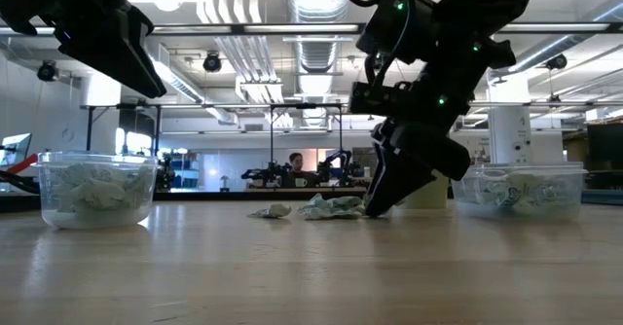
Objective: Pick and place Stevia / Truvia into bins
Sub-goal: Put the stevia packet into the right transparent container
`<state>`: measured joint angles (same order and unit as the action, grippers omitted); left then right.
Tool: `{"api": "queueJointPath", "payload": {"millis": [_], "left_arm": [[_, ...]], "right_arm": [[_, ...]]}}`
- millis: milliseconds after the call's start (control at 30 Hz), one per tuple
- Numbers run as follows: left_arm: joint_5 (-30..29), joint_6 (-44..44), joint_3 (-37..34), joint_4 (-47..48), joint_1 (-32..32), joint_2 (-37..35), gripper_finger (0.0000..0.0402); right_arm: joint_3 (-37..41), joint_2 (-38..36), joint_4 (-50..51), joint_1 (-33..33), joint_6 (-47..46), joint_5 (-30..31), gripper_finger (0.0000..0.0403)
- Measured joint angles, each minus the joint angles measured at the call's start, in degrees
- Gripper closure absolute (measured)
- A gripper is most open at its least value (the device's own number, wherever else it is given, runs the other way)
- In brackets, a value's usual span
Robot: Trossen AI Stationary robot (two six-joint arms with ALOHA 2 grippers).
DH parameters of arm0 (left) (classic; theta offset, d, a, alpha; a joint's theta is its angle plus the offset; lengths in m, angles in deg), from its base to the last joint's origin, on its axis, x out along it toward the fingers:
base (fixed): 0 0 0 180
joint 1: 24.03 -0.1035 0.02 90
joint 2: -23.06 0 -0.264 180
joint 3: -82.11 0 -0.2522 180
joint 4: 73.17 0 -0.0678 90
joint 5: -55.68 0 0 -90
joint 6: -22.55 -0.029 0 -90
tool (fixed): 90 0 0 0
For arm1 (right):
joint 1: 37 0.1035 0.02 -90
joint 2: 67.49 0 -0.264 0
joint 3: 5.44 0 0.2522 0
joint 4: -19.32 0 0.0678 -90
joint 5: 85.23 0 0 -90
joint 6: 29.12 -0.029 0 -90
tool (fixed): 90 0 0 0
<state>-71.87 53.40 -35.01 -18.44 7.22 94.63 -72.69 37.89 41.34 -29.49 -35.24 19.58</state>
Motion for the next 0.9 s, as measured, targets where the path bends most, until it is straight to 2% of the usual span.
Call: {"api": "queueJointPath", "payload": {"millis": [433, 667, 900], "left_arm": [[0.06, -0.01, 0.00, 0.00, 0.00, 0.00, 0.0299], [0.08, -0.01, 0.00, 0.01, 0.02, 0.00, 0.0299], [0.06, -0.01, 0.00, 0.01, 0.02, 0.00, 0.0299]], "right_arm": [[-0.27, -0.15, 0.78, 0.09, 2.31, -0.06, 0.0386], [-1.00, -1.20, 1.32, 1.24, 2.18, -0.13, 0.0390], [-5.54, -1.53, 6.61, 4.18, 2.25, -0.31, 0.0390]]}}
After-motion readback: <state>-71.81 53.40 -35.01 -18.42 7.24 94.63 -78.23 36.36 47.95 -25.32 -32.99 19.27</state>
